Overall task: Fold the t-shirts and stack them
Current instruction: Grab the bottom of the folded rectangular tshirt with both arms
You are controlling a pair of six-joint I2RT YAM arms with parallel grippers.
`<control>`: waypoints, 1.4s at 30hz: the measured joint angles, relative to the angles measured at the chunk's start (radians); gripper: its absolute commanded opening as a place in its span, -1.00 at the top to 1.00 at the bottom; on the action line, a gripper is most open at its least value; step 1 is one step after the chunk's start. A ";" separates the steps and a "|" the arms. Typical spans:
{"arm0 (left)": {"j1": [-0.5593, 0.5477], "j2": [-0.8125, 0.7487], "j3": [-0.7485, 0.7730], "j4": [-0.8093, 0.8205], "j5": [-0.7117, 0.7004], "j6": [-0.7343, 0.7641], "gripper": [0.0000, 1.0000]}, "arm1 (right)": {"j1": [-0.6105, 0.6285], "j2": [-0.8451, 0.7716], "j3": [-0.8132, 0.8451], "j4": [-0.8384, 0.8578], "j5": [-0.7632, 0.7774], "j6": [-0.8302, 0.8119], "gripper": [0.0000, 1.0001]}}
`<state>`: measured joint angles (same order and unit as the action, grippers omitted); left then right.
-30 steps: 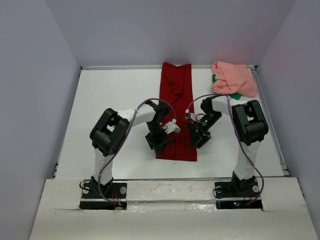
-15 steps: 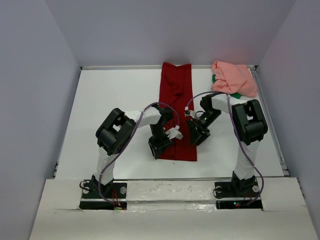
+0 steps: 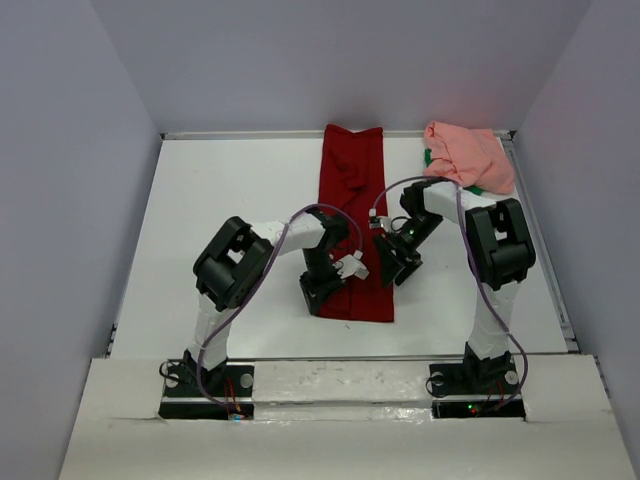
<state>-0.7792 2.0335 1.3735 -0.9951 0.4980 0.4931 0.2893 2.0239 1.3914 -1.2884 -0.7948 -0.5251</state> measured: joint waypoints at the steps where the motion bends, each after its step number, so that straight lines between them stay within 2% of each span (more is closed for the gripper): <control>1: 0.000 0.000 0.005 -0.002 0.000 0.001 0.76 | 0.000 0.000 0.010 -0.007 0.010 -0.003 -0.99; 5: 0.000 0.000 0.048 -0.011 -0.002 -0.001 0.85 | 0.000 0.000 0.020 -0.018 0.037 -0.007 -0.99; 17: -0.001 0.000 0.108 -0.041 -0.002 -0.003 0.87 | 0.000 0.031 0.019 -0.035 0.084 -0.003 -0.99; 27: -0.001 -0.001 0.108 -0.026 -0.010 -0.012 1.00 | 0.000 0.056 -0.067 -0.022 -0.002 -0.018 -0.99; 37: -0.001 -0.001 0.104 0.003 -0.029 -0.031 1.00 | 0.000 -0.061 -0.145 0.199 -0.032 0.075 -0.99; 42: -0.001 -0.002 0.091 0.010 -0.034 -0.037 1.00 | 0.000 -0.066 -0.146 0.247 -0.039 0.127 -0.99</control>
<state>-0.7799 2.0315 1.4643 -0.9855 0.4637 0.4564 0.2893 1.9579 1.2453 -1.0416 -0.8337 -0.3981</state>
